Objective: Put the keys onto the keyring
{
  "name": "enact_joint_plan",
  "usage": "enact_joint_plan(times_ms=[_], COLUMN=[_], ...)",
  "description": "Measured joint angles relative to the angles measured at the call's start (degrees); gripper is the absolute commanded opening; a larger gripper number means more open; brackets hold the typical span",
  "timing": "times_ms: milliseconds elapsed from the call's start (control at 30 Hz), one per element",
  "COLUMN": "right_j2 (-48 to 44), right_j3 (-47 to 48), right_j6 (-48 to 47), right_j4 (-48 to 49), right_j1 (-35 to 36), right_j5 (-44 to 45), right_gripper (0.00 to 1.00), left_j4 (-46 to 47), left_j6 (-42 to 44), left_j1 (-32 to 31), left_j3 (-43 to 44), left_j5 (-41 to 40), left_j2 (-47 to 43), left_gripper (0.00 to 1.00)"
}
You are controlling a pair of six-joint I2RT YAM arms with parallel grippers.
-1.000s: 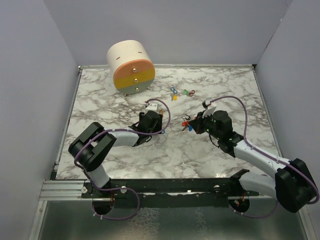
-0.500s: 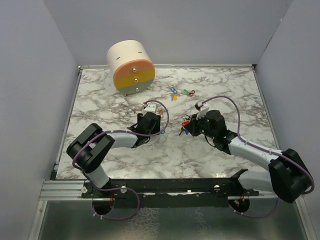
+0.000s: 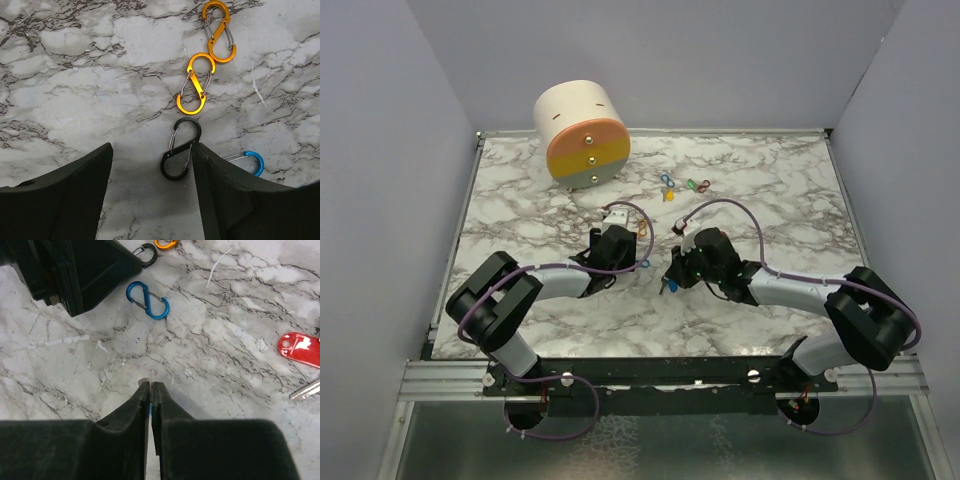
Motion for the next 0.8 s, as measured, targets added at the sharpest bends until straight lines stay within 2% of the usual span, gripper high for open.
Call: enact_joint_plan(times_ms=[67, 200, 800], right_j2=[0.55, 0.94, 5.27], right_j3=[0.00, 0.00, 3.56], right_j6=[0.15, 0.37, 1.36], right_j4=[-0.04, -0.09, -3.39], right_j1=[0.13, 0.15, 2.32], right_j5=[0.46, 1.38, 6.03], right_gripper=[0.20, 0.26, 0.28], left_j4=[0.02, 0.00, -0.04], left_j6=[0.00, 0.00, 0.00], left_j1=[0.11, 0.15, 0.48], left_j3=[-0.04, -0.28, -0.76], left_j5=[0.00, -0.02, 0.00], left_j2=[-0.13, -0.46, -0.72], left_gripper=[0.67, 0.66, 0.66])
